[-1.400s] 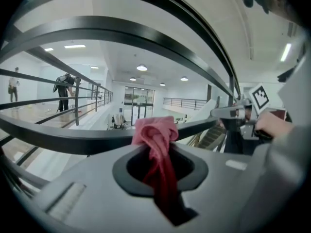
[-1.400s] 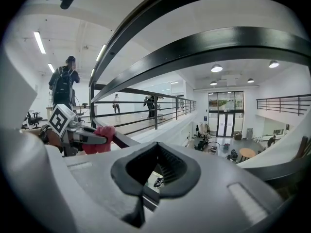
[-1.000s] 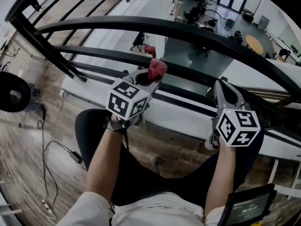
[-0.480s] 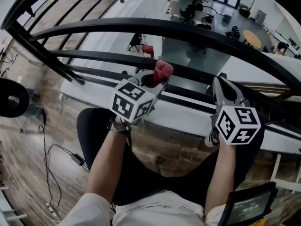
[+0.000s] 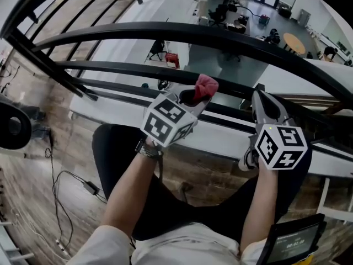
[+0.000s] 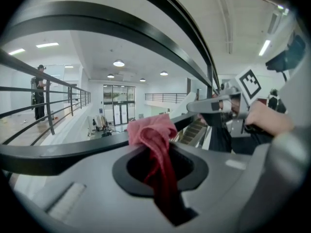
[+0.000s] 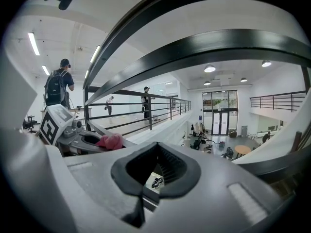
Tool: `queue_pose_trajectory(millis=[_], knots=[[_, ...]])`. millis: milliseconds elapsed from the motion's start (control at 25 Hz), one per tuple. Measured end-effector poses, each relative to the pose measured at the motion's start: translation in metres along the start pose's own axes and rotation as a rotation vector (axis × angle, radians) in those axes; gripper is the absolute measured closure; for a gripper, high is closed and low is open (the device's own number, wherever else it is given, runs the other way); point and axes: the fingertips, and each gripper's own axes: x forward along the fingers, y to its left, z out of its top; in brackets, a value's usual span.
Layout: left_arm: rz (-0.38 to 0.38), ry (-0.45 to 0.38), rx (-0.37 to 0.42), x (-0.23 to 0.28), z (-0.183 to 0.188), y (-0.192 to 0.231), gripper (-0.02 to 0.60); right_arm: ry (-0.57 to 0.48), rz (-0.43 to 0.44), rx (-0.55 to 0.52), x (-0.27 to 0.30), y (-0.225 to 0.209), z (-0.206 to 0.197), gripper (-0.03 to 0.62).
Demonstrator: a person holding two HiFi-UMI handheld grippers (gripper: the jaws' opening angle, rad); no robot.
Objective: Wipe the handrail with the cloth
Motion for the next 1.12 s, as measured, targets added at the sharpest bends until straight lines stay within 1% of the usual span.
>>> queue_pose_trajectory(millis=[120, 280, 520, 600, 720, 840, 920, 960, 1000, 1040, 1120], knots=[[-0.013, 0.011, -0.001, 0.007, 0.002, -0.008, 0.518, -0.002, -0.009, 0.003, -0.004, -0.008, -0.001, 0.592], [-0.052, 0.022, 0.017, 0.024, 0.011, -0.033, 0.518, -0.006, -0.026, 0.007, -0.015, -0.026, -0.002, 0.592], [-0.164, 0.001, 0.024, 0.053, 0.025, -0.075, 0.518, -0.013, -0.069, 0.03, -0.026, -0.046, -0.007, 0.592], [-0.192, -0.013, 0.054, 0.065, 0.03, -0.091, 0.518, -0.02, -0.08, 0.037, -0.029, -0.053, -0.008, 0.592], [-0.207, -0.03, 0.114, 0.082, 0.037, -0.109, 0.518, -0.033, -0.1, 0.05, -0.036, -0.066, -0.008, 0.592], [-0.201, -0.054, 0.144, 0.089, 0.048, -0.121, 0.518, -0.043, -0.113, 0.062, -0.041, -0.077, -0.008, 0.592], [-0.175, -0.113, 0.15, 0.088, 0.063, -0.121, 0.518, -0.041, -0.12, 0.065, -0.044, -0.082, -0.01, 0.592], [-0.149, -0.144, 0.142, 0.087, 0.07, -0.117, 0.518, -0.038, -0.124, 0.066, -0.046, -0.084, -0.011, 0.592], [-0.115, -0.163, 0.123, 0.085, 0.076, -0.11, 0.518, -0.036, -0.128, 0.066, -0.047, -0.086, -0.012, 0.592], [-0.078, -0.163, 0.093, 0.083, 0.078, -0.1, 0.518, -0.033, -0.134, 0.068, -0.049, -0.088, -0.014, 0.592], [-0.018, -0.14, 0.024, 0.079, 0.079, -0.083, 0.515, -0.028, -0.146, 0.072, -0.052, -0.093, -0.016, 0.592]])
